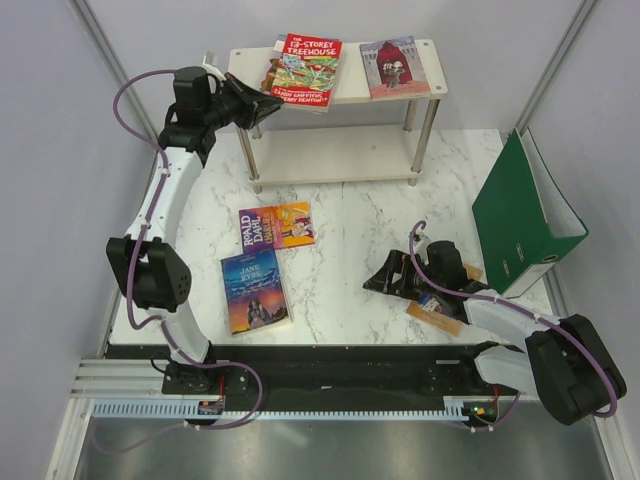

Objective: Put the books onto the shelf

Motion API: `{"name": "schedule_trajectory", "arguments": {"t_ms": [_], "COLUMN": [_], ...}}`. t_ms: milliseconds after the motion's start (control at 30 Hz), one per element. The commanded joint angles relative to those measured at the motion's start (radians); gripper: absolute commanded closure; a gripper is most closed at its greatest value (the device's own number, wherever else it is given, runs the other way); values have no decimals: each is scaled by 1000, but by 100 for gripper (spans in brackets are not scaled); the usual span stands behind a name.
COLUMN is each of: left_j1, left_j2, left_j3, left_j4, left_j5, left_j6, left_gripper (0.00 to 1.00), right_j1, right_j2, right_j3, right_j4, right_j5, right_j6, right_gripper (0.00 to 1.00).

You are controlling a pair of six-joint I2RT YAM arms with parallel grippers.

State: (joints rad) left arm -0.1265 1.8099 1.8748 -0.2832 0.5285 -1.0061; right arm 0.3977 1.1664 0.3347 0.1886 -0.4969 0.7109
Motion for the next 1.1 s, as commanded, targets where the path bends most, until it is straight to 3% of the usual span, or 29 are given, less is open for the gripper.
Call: {"name": "schedule_trajectory", "arguments": {"t_ms": [0, 300, 667, 1067], "left_j1": [-1, 10, 27, 67], "left_j2": [-61, -107, -104, -12], "left_j3": [-35, -140, -138, -69], "left_j4": [67, 252, 472, 504], "left_j5": [-1, 44, 73, 149], "left_j6": [-17, -149, -271, -394], "left_gripper": [98, 98, 98, 98], "right_j1": [4, 4, 4, 4], "right_j2": [-4, -2, 1, 1], "right_j3": [-2, -2, -3, -3], "right_j4": [40, 40, 40, 41], "right_j5": [-12, -14, -15, -15], "right_j6": [-1, 1, 1, 2], "right_gripper": [2, 2, 2, 2]}}
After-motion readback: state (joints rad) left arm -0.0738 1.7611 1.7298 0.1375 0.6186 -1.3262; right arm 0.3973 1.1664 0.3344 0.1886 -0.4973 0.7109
